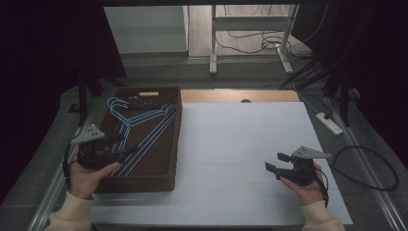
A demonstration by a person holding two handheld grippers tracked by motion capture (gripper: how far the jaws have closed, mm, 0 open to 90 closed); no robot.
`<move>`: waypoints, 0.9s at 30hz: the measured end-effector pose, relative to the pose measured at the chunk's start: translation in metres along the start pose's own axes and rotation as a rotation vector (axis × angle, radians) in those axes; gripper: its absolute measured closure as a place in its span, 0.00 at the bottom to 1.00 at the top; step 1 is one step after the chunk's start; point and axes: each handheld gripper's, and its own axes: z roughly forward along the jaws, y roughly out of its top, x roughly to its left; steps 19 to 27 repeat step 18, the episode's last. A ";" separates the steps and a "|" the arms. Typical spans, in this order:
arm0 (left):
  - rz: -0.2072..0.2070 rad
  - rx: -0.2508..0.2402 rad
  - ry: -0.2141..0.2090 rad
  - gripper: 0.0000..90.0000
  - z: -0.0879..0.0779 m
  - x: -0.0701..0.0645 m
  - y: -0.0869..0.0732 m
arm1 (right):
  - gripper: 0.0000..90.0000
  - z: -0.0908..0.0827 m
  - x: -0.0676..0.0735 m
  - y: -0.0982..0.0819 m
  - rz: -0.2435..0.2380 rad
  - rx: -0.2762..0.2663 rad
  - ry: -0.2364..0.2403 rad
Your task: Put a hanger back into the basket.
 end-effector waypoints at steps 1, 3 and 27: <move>0.001 -0.009 -0.015 0.34 0.001 -0.004 -0.003 | 0.35 0.000 0.000 0.000 0.000 -0.001 0.002; 0.008 -0.022 -0.036 0.33 0.003 -0.012 -0.010 | 0.35 -0.001 -0.002 0.000 0.002 -0.002 0.003; 0.072 -0.009 -0.059 0.33 0.027 -0.037 -0.033 | 0.36 -0.009 -0.004 0.004 -0.019 -0.003 0.022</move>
